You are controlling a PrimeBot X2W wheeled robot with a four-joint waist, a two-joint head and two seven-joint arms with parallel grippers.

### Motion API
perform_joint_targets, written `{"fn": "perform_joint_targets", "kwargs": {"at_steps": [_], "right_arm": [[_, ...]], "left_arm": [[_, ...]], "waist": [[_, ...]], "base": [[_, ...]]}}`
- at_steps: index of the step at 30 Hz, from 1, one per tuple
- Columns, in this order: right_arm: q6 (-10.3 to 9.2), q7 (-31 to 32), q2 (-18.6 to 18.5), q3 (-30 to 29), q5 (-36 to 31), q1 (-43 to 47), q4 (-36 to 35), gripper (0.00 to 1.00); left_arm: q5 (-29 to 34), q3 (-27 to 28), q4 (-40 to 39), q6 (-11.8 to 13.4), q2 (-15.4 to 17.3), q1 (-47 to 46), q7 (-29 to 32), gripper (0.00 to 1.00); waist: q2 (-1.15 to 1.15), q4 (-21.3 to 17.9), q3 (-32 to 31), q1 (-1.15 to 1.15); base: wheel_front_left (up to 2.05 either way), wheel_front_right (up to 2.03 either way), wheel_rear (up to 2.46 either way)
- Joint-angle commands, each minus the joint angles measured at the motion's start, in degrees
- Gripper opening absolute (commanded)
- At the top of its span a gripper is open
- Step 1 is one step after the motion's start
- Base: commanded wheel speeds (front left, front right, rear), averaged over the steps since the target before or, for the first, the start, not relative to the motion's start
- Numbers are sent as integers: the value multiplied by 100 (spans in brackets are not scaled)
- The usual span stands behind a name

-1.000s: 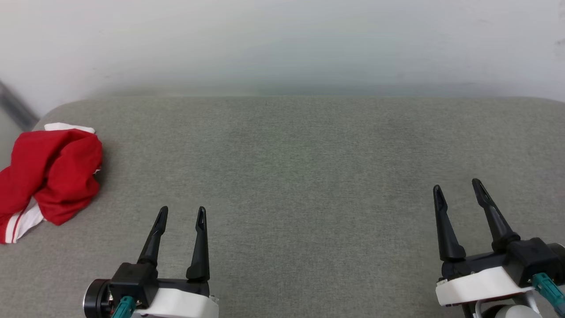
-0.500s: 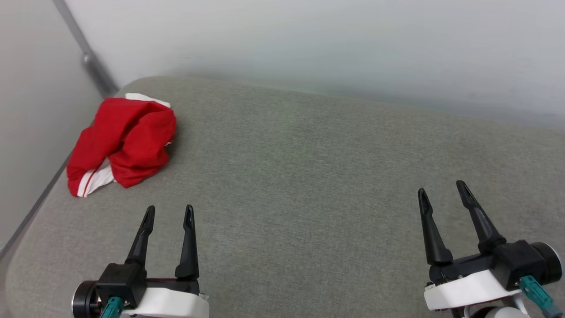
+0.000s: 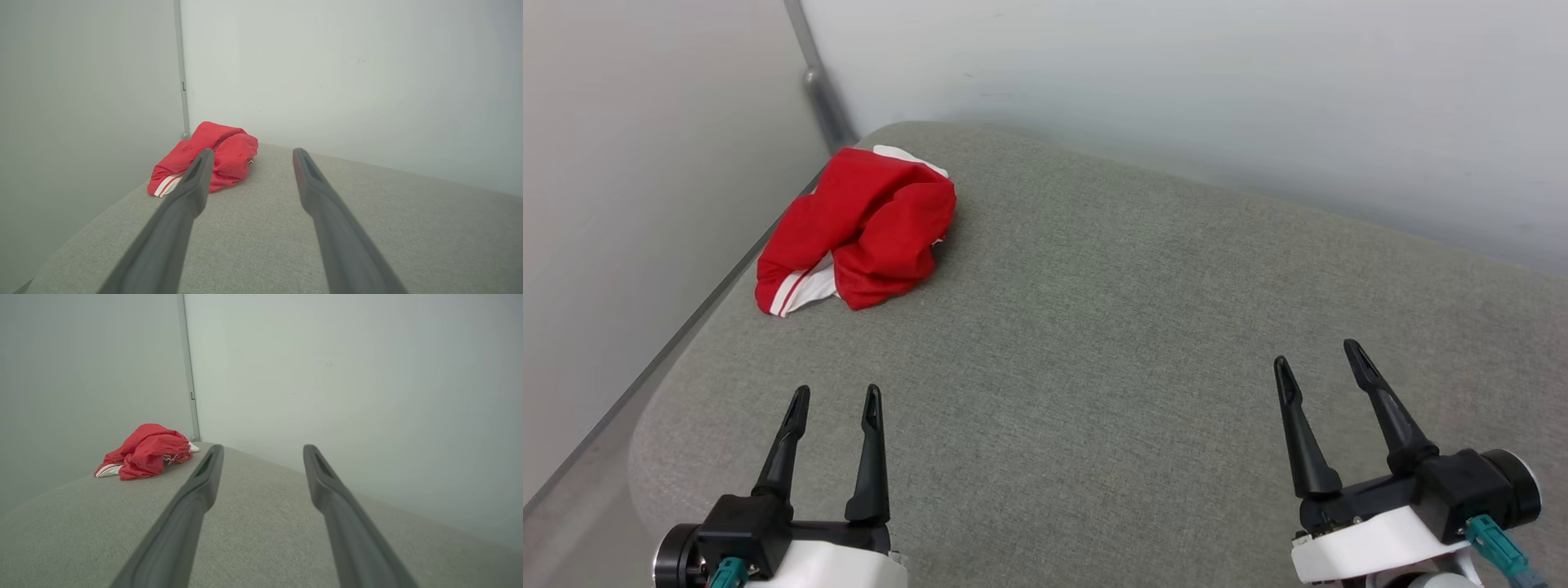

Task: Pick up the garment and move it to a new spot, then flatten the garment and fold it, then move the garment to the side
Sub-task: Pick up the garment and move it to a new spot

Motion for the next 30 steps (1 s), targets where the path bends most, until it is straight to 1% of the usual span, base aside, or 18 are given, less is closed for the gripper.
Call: {"fn": "perform_joint_targets", "kwargs": {"at_steps": [1,12,16,18,23,25,30], "right_arm": [[-2,-14,1,24,18,-15,-6,100],[-2,-14,1,100,78,30,21,100],[-2,-14,1,121,45,-45,-27,100],[-2,-14,1,118,0,-87,-58,100],[-2,-14,1,217,-178,-188,-82,100],[-2,-14,0,234,-236,-228,-96,100],[-3,-14,-1,275,-479,-454,-195,100]], "left_arm": [[8,23,-32,-41,-5,63,-16,100],[121,97,-70,-131,-5,110,-16,100],[-8,165,-93,-121,-5,77,-16,100],[-160,223,-57,-112,-5,23,-16,100],[-423,365,136,-253,-5,-284,-15,100],[-411,405,194,-293,-9,-377,-16,100],[-608,833,502,-485,-7,-1102,-15,100]], "waist": [[0,68,2,0],[0,93,-47,0],[0,23,32,0],[0,-37,131,0],[0,-218,530,0],[0,-261,628,0],[0,-503,1192,0]], "base": [[0,0,0],[0,0,0],[0,0,0],[0,0,0],[0,0,0],[0,0,0],[0,0,0]]}}
